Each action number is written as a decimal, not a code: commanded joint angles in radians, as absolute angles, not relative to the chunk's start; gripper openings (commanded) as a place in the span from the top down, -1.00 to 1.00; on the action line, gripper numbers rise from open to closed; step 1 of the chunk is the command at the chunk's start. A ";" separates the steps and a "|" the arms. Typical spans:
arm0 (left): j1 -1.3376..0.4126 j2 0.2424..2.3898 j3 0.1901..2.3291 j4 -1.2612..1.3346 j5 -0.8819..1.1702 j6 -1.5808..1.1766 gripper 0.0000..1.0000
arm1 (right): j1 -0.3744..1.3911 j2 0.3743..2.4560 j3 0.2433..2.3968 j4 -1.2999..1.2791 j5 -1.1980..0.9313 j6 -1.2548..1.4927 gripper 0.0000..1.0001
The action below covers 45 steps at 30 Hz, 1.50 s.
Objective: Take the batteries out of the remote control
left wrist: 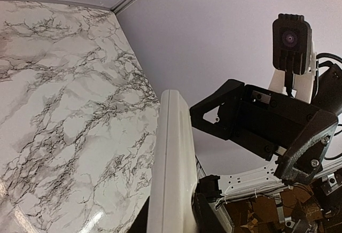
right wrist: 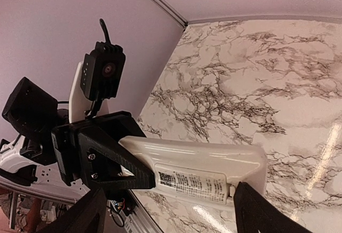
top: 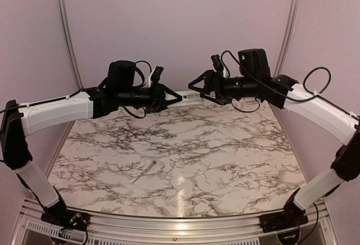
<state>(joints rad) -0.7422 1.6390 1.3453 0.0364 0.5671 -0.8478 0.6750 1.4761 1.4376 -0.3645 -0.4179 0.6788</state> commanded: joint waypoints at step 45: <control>-0.773 1.546 1.364 0.318 0.832 -0.783 1.00 | 0.662 1.449 1.320 -0.236 -0.600 0.754 -0.64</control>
<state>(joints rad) -0.7330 1.6310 1.3392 0.0761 0.6407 -0.8009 0.6556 1.4170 1.3590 -0.2592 -0.5331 0.7193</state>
